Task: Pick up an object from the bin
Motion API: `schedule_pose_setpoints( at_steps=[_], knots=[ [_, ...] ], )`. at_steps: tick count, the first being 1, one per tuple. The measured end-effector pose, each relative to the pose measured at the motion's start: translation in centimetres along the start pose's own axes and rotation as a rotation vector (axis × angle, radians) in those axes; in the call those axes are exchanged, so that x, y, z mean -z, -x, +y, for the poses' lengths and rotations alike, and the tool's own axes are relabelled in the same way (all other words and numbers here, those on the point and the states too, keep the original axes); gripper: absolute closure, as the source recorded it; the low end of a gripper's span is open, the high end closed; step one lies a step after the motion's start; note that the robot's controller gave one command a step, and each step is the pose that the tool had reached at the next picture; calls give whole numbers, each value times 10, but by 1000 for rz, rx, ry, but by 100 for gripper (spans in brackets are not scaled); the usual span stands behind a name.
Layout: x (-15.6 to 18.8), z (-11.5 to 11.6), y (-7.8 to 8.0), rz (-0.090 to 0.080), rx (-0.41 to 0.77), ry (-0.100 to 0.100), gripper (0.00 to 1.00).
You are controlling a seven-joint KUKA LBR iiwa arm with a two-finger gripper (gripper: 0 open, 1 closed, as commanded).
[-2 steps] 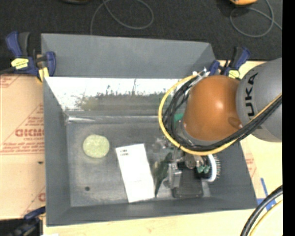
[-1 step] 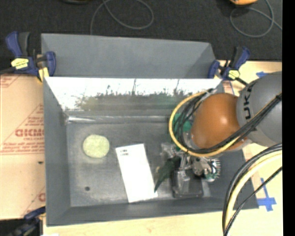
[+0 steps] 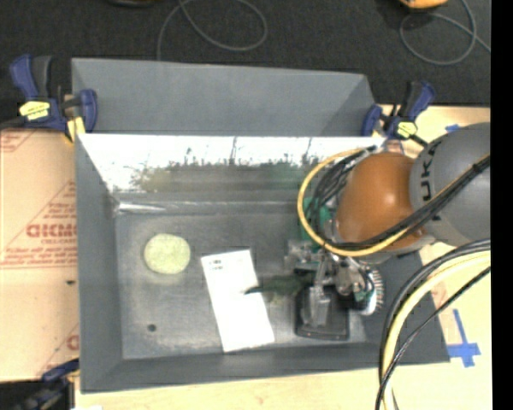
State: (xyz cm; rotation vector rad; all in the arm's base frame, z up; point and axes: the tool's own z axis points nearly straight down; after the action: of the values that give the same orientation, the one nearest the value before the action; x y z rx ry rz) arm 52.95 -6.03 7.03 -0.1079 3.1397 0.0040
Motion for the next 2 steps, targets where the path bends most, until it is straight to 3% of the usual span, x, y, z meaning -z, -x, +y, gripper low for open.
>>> schedule_pose_setpoints(
  at_steps=[1, 2],
  knots=[
    [2, 5, -49, -19, -120, -1, 0],
    [8, 7, -123, -101, -125, -8, 100]
  ],
)
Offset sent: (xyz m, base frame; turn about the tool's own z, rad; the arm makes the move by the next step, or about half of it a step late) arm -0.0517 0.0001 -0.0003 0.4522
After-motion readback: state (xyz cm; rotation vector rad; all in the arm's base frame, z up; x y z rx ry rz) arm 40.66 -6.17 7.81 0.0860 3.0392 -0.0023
